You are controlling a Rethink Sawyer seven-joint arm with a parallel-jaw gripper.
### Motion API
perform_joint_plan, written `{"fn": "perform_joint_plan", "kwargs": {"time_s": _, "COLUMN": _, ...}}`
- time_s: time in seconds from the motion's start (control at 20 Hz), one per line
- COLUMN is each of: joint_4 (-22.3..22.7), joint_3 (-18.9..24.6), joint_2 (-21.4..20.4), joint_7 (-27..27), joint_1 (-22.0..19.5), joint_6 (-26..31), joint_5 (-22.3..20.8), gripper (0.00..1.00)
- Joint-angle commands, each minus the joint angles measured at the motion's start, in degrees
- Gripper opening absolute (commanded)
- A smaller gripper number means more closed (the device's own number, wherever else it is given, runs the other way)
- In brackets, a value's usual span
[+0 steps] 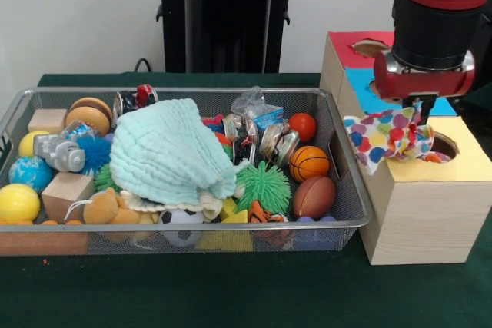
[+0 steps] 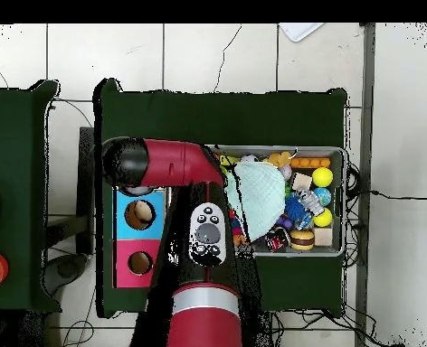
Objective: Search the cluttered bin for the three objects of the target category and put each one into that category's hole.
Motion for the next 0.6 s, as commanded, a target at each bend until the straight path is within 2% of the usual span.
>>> {"fn": "perform_joint_plan", "kwargs": {"time_s": 0.05, "joint_4": 3.54, "joint_3": 2.87, "joint_2": 3.31, "joint_7": 11.46, "joint_1": 3.13, "joint_6": 6.62, "joint_5": 1.06, "gripper": 0.00}}
{"fn": "perform_joint_plan", "kwargs": {"time_s": 0.2, "joint_4": 2.83, "joint_3": 2.57, "joint_2": 3.84, "joint_7": 12.06, "joint_1": 3.64, "joint_6": 5.81, "joint_5": 1.45, "gripper": 0.00}}
{"fn": "perform_joint_plan", "kwargs": {"time_s": 0.3, "joint_4": 2.14, "joint_3": 1.95, "joint_2": 3.58, "joint_7": 12.01, "joint_1": 4.06, "joint_6": 7.50, "joint_5": 1.25, "gripper": 0.00}}
{"fn": "perform_joint_plan", "kwargs": {"time_s": 0.35, "joint_4": 2.23, "joint_3": 1.79, "joint_2": 4.56, "joint_7": 11.06, "joint_1": 3.79, "joint_6": 6.06, "joint_5": 0.59, "gripper": 0.00}}
{"fn": "perform_joint_plan", "kwargs": {"time_s": 0.45, "joint_4": 1.19, "joint_3": 1.44, "joint_2": 9.56, "joint_7": 8.72, "joint_1": 2.85, "joint_6": -1.02, "joint_5": -1.75, "gripper": 0.00}}
{"fn": "perform_joint_plan", "kwargs": {"time_s": 0.6, "joint_4": -1.54, "joint_3": -0.28, "joint_2": 15.30, "joint_7": 8.14, "joint_1": 2.95, "joint_6": -7.07, "joint_5": -4.48, "gripper": 0.00}}
